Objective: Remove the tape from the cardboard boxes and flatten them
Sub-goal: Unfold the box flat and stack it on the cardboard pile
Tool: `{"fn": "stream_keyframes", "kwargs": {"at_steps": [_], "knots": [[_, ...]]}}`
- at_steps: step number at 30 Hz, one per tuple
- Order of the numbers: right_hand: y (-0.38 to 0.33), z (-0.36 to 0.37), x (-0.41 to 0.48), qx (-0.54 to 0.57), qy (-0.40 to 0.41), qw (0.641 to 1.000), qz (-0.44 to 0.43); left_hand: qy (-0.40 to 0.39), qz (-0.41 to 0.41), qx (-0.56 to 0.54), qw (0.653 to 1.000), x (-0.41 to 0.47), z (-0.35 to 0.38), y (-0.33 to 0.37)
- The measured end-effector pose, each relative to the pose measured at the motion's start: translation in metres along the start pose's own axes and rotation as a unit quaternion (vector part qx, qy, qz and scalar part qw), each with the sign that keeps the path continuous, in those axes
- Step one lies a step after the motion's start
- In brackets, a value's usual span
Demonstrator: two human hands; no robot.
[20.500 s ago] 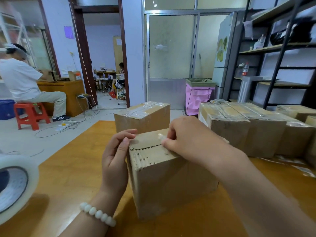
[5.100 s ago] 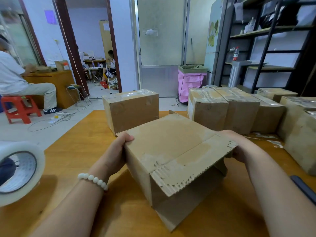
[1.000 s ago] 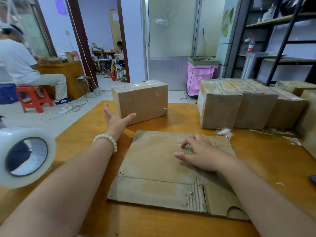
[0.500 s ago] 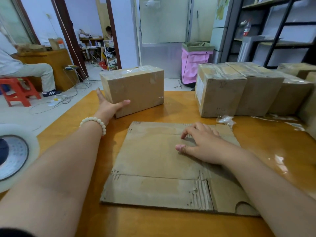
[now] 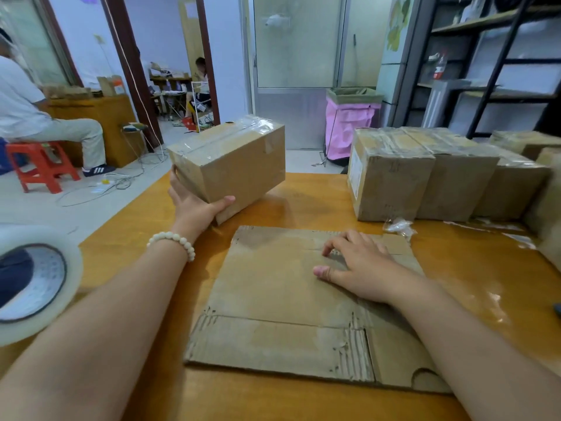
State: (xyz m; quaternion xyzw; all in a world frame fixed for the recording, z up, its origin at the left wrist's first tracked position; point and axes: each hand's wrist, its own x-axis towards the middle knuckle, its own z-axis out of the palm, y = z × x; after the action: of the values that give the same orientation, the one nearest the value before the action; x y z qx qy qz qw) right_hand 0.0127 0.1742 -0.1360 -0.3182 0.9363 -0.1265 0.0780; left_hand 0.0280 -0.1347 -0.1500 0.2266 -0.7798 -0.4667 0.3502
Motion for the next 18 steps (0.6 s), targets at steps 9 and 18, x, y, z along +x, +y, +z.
{"fn": "stream_keyframes", "kwargs": {"at_steps": [9,18], "knots": [[0.004,-0.01,-0.002,0.277,0.13,0.952,0.015,-0.037,0.246,-0.048,0.967,-0.054,-0.008,0.038],[0.004,-0.029,-0.008,0.536,0.364,0.76,-0.044,-0.163,0.315,0.021,0.935,-0.085,0.001,0.027]]}}
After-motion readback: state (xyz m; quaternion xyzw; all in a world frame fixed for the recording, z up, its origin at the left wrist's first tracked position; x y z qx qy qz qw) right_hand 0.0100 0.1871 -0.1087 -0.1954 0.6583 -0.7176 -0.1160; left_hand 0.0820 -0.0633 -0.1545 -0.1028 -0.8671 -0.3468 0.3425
